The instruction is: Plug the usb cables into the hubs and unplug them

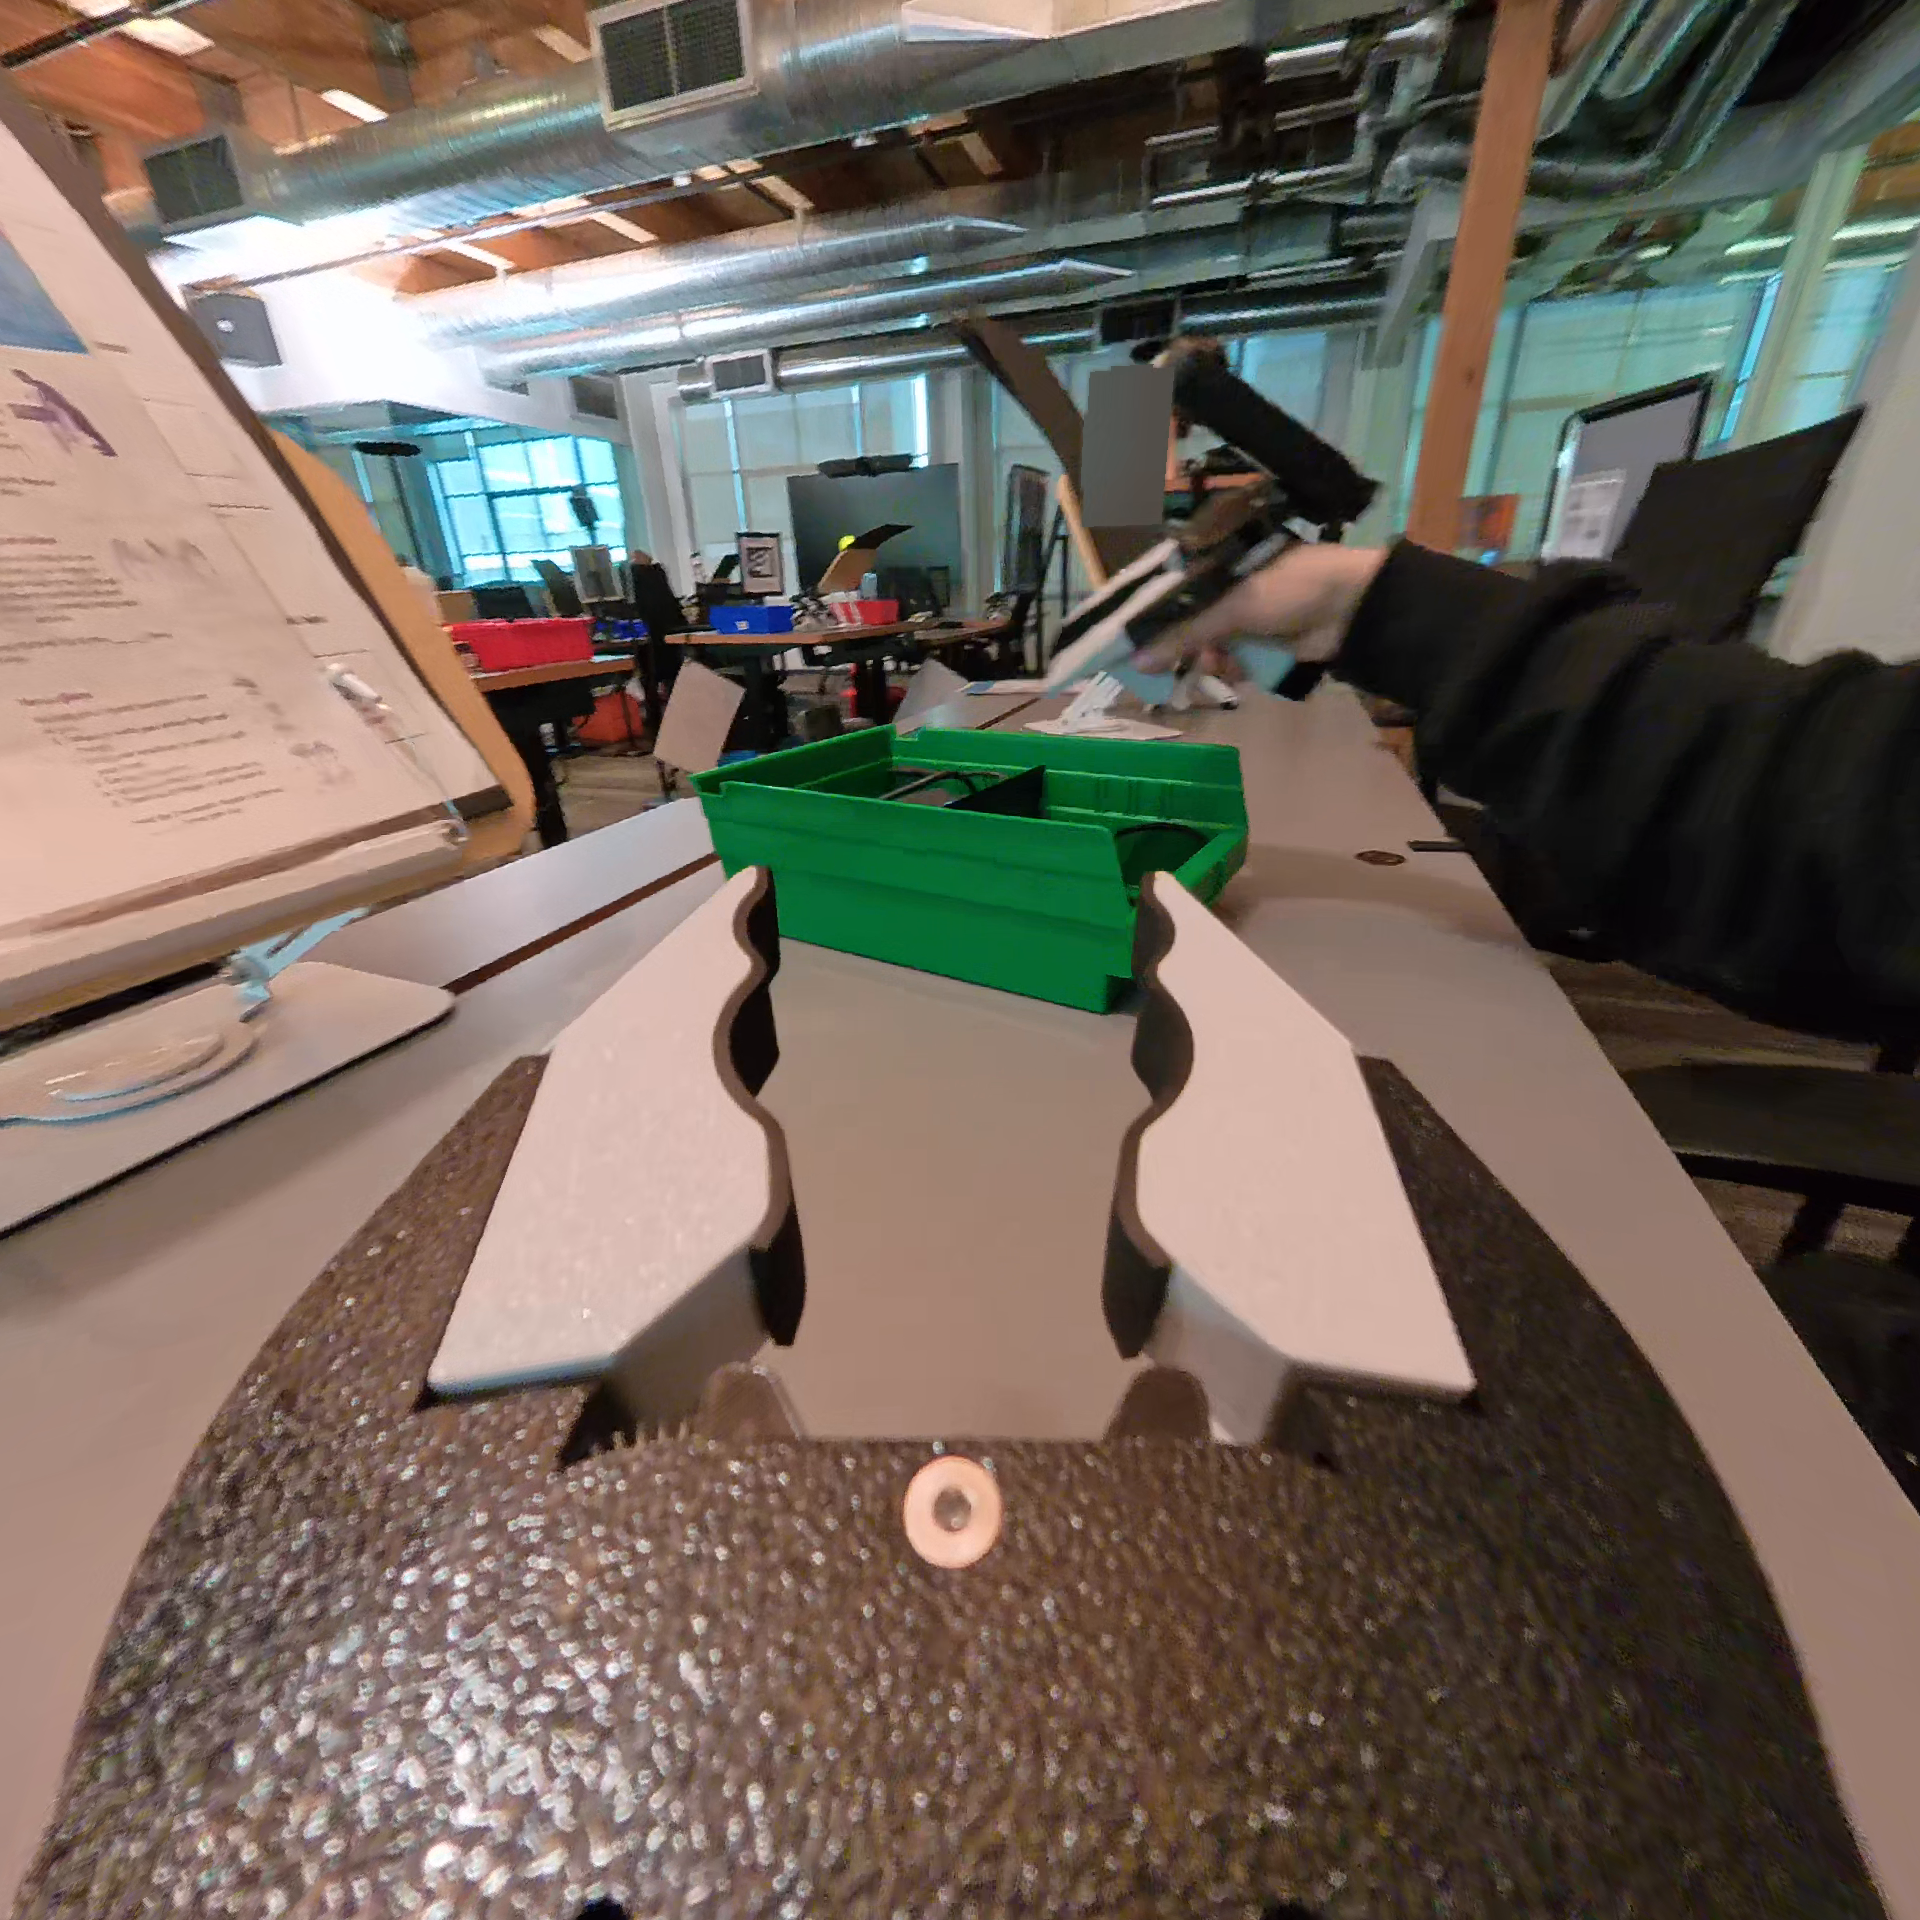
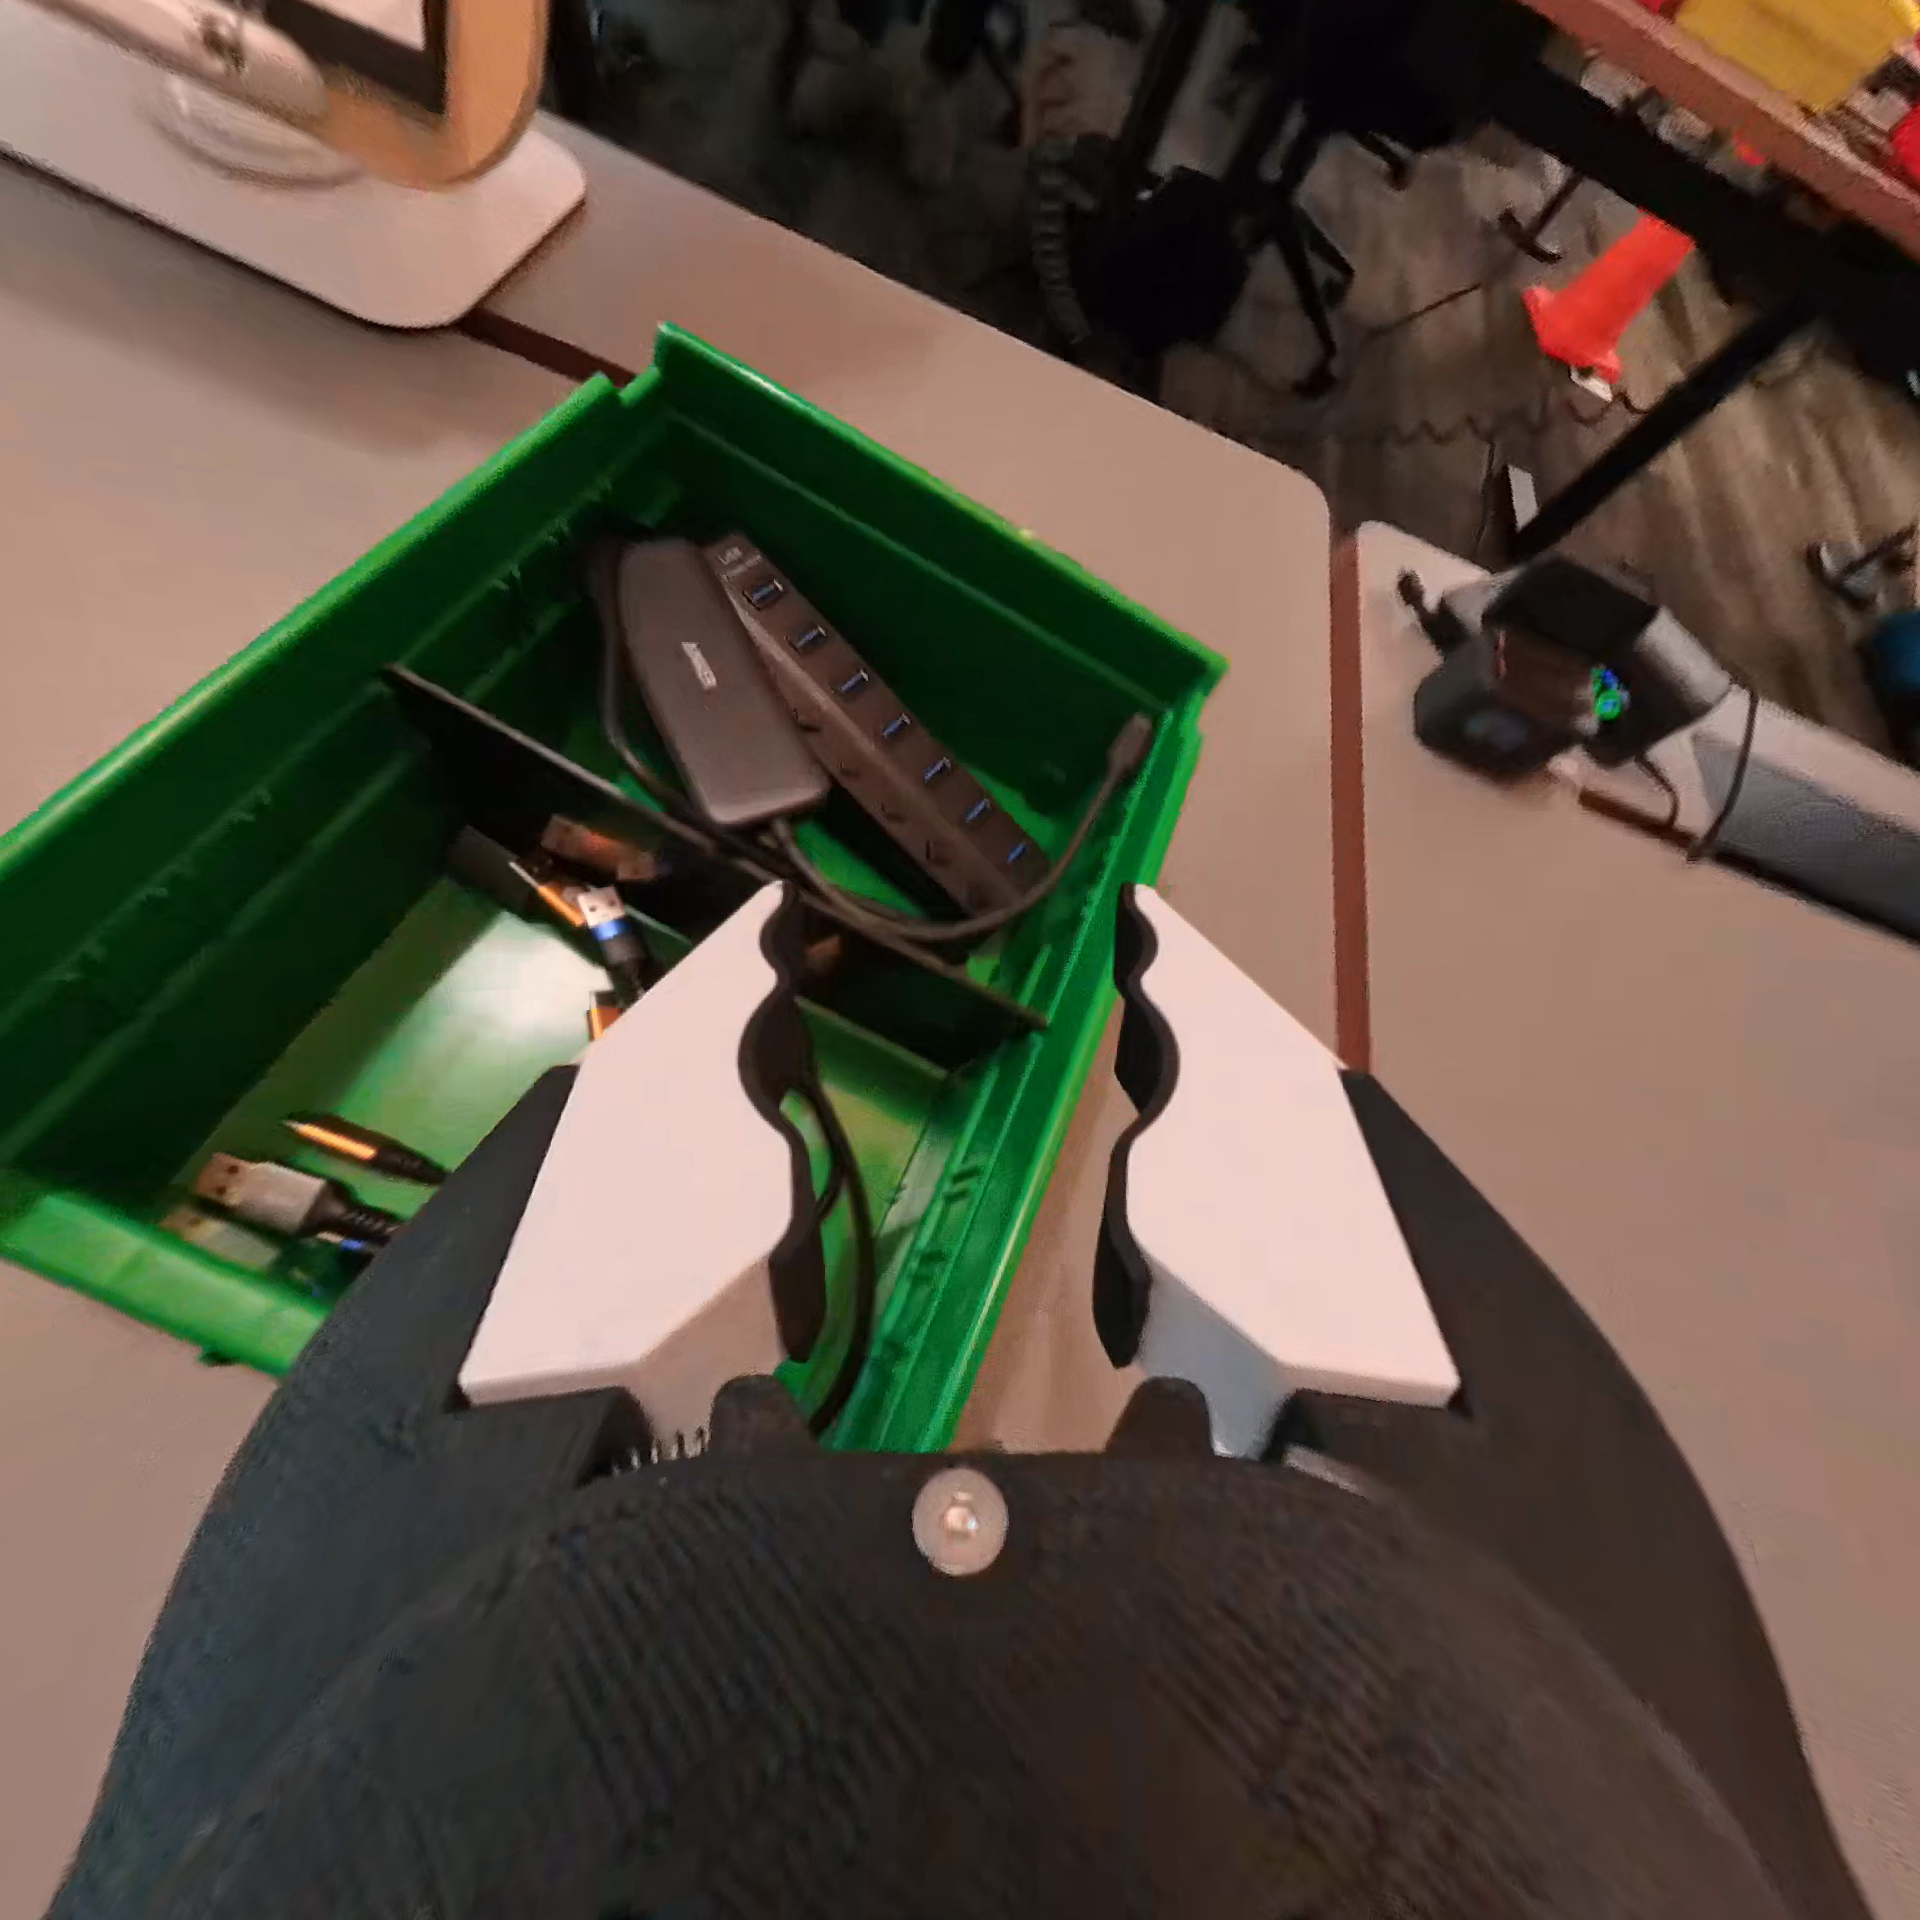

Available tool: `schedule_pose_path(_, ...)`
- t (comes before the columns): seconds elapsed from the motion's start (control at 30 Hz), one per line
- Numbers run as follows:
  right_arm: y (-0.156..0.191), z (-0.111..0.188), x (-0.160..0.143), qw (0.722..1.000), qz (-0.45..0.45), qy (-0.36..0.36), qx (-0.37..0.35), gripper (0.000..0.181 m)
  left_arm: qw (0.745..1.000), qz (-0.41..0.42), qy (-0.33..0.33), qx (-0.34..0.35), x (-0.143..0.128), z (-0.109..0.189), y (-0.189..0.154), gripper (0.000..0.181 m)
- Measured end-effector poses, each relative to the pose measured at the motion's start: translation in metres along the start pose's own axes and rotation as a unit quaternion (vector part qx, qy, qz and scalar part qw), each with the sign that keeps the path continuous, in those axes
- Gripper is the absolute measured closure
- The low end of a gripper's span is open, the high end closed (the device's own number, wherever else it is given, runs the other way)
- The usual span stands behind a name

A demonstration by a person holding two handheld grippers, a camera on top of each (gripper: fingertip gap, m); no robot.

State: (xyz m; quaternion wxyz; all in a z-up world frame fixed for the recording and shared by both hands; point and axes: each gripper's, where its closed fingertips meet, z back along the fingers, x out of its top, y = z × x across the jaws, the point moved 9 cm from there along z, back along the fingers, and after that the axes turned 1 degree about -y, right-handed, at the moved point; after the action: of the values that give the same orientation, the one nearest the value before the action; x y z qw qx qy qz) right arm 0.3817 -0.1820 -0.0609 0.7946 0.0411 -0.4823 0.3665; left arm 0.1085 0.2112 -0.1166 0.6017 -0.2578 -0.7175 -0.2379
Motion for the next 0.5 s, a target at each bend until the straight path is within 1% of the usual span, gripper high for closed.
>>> schedule_pose_path(0.03,0.001,0.007,-0.013,1.000,-0.025,-0.013,-0.003,0.121,1.000,-0.008,0.012,0.013,0.007,0.002,0.001,0.115)
schedule_pose_path(0.1,0.004,0.021,-0.036,0.996,-0.081,-0.044,0.000,0.116,0.994,-0.030,0.066,0.077,0.025,0.015,0.010,0.116)
schedule_pose_path(0.13,0.006,0.028,-0.047,0.992,-0.107,-0.062,0.007,0.116,0.986,-0.046,0.099,0.124,0.035,0.027,0.017,0.116)
schedule_pose_path(0.17,0.008,0.034,-0.056,0.988,-0.133,-0.078,0.009,0.117,0.972,-0.058,0.129,0.188,0.045,0.043,0.027,0.116)
schedule_pose_path(0.2,0.009,0.041,-0.064,0.983,-0.156,-0.096,0.006,0.117,0.950,-0.066,0.152,0.264,0.056,0.065,0.038,0.116)
schedule_pose_path(0.23,0.011,0.048,-0.070,0.979,-0.170,-0.114,0.001,0.117,0.922,-0.074,0.167,0.341,0.066,0.090,0.050,0.116)
schedule_pose_path(0.27,0.012,0.052,-0.077,0.976,-0.177,-0.124,-0.007,0.118,0.888,-0.081,0.178,0.416,0.074,0.120,0.062,0.116)
schedule_pose_path(0.3,0.013,0.053,-0.083,0.976,-0.178,-0.122,-0.016,0.117,0.848,-0.085,0.189,0.488,0.077,0.151,0.073,0.116)
schedule_pose_path(0.33,0.014,0.051,-0.089,0.978,-0.175,-0.114,-0.018,0.113,0.810,-0.083,0.200,0.545,0.076,0.183,0.084,0.114)
schedule_pose_path(0.37,0.015,0.047,-0.094,0.979,-0.175,-0.103,-0.012,0.108,0.783,-0.071,0.214,0.580,0.069,0.211,0.095,0.111)
schedule_pose_path(0.4,0.017,0.042,-0.098,0.980,-0.177,-0.093,-0.004,0.106,0.772,-0.051,0.223,0.593,0.059,0.234,0.104,0.112)
schedule_pose_path(0.43,0.020,0.037,-0.100,0.980,-0.178,-0.089,0.005,0.105,0.771,-0.029,0.219,0.597,0.047,0.253,0.112,0.114)
schedule_pose_path(0.5,0.025,0.027,-0.101,0.981,-0.176,-0.085,0.016,0.105,0.780,0.018,0.193,0.595,0.028,0.274,0.124,0.113)
